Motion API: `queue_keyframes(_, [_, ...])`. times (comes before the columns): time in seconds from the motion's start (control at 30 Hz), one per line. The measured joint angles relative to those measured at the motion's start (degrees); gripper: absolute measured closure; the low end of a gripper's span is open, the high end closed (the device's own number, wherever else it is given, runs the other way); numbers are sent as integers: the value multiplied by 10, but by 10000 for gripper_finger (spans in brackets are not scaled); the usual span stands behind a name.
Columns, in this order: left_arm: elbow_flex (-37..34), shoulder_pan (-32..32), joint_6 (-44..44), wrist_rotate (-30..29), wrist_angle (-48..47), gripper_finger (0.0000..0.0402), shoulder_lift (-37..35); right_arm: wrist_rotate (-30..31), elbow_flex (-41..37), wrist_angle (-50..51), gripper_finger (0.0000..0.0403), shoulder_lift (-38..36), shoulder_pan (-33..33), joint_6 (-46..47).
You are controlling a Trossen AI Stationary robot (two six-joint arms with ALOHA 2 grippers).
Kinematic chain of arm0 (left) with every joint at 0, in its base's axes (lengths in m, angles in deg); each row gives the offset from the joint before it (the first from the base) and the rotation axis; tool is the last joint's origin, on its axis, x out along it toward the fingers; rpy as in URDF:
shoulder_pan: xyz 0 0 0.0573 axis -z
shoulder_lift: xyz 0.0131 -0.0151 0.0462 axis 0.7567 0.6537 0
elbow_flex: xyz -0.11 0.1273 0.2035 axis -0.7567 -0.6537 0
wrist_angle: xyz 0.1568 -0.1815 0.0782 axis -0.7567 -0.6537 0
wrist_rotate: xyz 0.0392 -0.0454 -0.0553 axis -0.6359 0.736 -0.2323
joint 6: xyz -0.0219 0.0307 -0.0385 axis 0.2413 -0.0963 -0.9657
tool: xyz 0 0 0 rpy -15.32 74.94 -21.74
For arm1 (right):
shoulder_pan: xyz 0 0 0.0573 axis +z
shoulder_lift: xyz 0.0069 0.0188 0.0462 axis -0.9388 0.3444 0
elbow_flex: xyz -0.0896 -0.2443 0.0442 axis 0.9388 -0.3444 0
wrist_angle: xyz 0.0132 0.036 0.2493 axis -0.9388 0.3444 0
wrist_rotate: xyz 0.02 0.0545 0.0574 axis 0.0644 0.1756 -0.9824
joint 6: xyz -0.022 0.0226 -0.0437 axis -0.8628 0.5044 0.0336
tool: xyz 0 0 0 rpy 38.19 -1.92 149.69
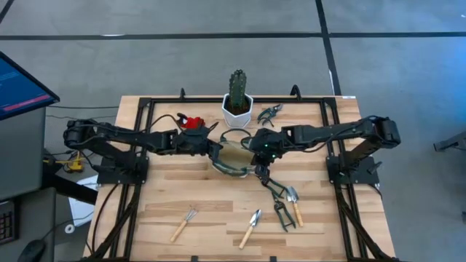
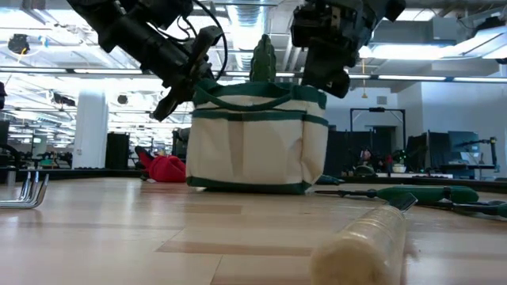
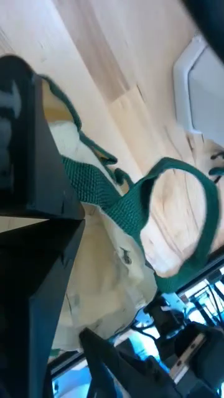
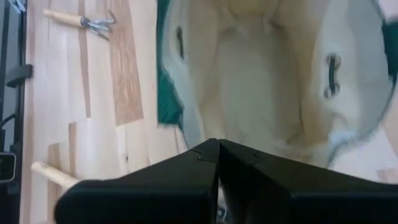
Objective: Pick & Place Garden tools in Gardening bag
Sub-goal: Prepare the gardening bag
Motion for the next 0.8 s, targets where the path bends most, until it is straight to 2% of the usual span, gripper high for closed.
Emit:
queue_keyframes(0.5, [0,0,0,-11,1,401,0,-33,0,32,403,0,3,-13])
queue_keyframes(0.8, [0,0,2,-42,3,401,-2,-42,0,44,403,0,4,-15])
